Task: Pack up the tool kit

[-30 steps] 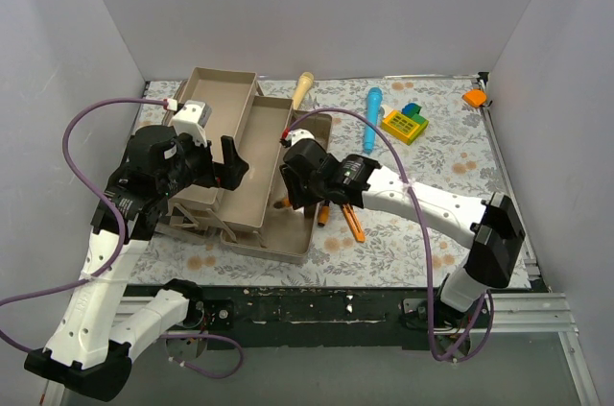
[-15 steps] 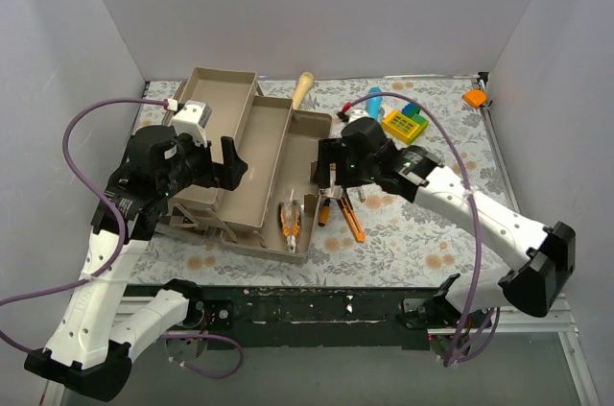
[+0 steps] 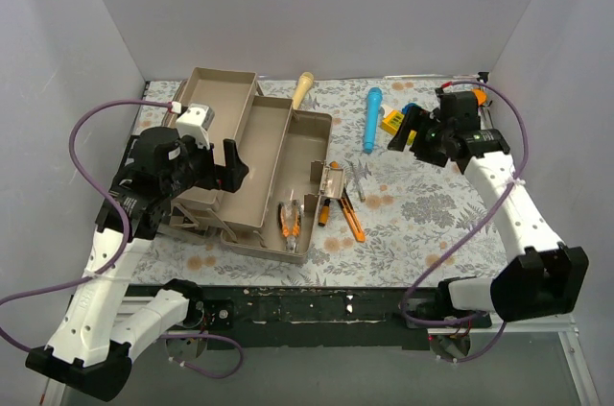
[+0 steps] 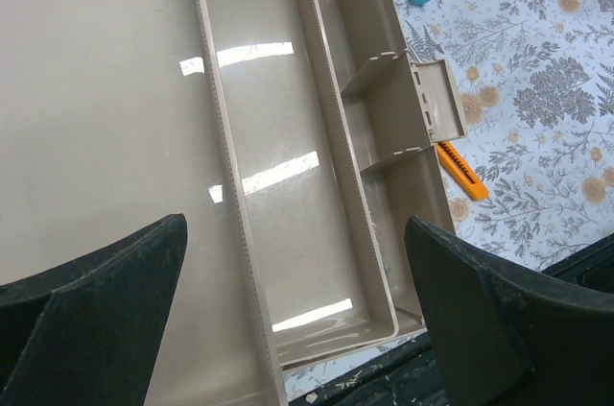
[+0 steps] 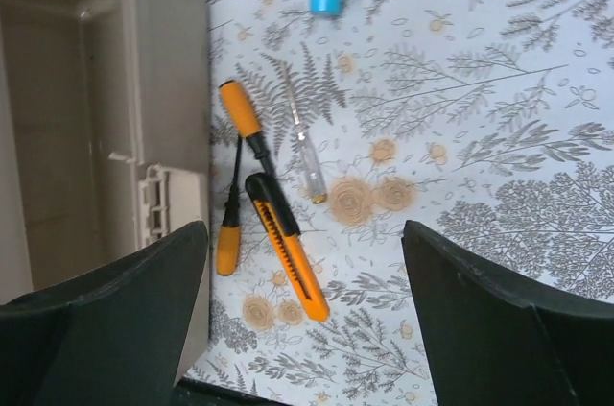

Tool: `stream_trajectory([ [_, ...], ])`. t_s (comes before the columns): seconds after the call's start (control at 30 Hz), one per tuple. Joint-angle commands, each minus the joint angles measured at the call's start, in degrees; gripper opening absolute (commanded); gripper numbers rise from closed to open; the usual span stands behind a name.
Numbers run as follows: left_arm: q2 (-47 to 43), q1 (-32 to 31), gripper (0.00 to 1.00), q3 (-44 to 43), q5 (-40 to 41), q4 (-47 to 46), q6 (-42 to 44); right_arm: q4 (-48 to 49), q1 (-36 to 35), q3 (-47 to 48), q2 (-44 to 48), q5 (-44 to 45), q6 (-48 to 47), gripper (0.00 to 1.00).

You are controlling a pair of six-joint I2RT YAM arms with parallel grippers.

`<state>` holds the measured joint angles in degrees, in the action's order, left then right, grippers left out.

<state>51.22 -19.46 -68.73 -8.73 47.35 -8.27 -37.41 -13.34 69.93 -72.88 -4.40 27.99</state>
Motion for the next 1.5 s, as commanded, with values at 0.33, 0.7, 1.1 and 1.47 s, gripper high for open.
stream_trajectory([
  [0.33,0.11,0.3,0.98,2.37,1.35,-2.44,2.03,21.8,10.96,13.4,-27.56,6.02,-5.74,0.94],
  [0.7,2.74,0.3,0.98,2.2,1.09,-4.2,3.26,50.76,21.43,21.3,-46.73,-4.51,-7.05,0.95],
  [1.1,5.12,0.48,0.98,2.28,1.96,-4.38,4.41,50.6,20.37,33.5,-55.87,14.77,-14.89,0.96],
  [1.47,5.2,0.39,0.98,1.67,2.58,-4.46,4.49,48.14,20.46,34.14,-55.88,13.55,-17.88,0.97],
])
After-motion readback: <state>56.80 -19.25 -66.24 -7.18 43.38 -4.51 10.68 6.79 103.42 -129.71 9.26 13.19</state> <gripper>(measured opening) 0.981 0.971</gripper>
